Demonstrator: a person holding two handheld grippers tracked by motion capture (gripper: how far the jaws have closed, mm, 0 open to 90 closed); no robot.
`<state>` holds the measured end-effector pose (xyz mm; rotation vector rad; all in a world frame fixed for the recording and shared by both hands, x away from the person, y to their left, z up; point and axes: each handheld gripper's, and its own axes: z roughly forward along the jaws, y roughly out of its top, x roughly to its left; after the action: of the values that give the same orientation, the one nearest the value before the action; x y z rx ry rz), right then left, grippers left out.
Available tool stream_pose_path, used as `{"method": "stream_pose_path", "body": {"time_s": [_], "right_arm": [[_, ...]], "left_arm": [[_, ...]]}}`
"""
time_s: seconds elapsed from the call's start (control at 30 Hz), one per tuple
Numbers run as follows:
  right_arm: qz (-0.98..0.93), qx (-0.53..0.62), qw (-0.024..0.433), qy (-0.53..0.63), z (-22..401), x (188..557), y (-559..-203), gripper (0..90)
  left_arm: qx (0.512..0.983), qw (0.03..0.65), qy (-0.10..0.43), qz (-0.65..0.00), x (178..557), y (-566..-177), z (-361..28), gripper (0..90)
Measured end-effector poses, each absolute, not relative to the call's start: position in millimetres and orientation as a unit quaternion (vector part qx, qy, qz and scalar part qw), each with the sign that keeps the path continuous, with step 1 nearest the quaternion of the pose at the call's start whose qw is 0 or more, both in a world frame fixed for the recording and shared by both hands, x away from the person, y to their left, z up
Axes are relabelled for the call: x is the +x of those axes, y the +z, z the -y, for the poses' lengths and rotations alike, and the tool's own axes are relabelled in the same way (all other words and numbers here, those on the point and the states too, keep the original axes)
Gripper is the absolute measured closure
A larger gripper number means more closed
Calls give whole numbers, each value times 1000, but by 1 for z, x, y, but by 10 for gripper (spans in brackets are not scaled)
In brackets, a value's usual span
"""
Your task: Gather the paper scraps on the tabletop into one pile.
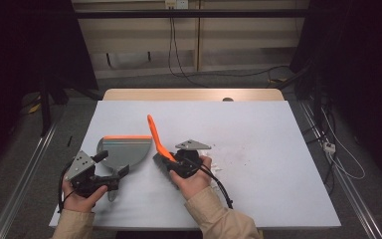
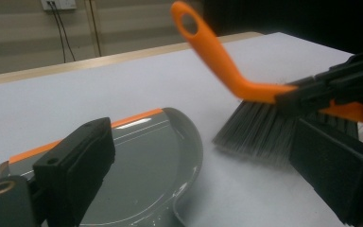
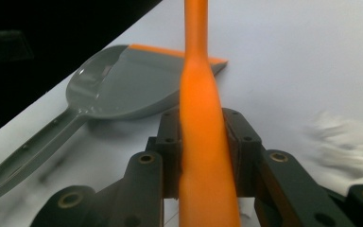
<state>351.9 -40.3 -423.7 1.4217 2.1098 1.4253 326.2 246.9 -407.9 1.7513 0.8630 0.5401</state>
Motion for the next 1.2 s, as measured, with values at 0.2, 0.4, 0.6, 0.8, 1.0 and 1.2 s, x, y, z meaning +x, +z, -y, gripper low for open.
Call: {"method": "stream_pose_path", "body": {"time_s": [0.2, 0.4, 0.6, 0.8, 1.0, 1.2], "right_arm": [[-727, 493, 121, 462, 48, 357, -428, 713], [-727, 501, 171, 438, 81, 356, -424, 714], [-704, 516, 170, 457, 106, 356, -419, 713], [-700, 499, 179, 477, 113, 354, -400, 714], [-719, 454, 168, 499, 128, 358, -387, 714], [-766, 382, 134, 499, 143, 353, -388, 714]], "left_arm": [[735, 528, 227, -360, 325, -408, -247, 74], [735, 527, 228, -361, 325, -409, -246, 74], [740, 523, 227, -357, 327, -410, -242, 75], [741, 522, 227, -357, 327, -410, -241, 75], [739, 524, 226, -357, 327, -410, -241, 75], [740, 524, 226, -357, 327, -410, -242, 75]]}}
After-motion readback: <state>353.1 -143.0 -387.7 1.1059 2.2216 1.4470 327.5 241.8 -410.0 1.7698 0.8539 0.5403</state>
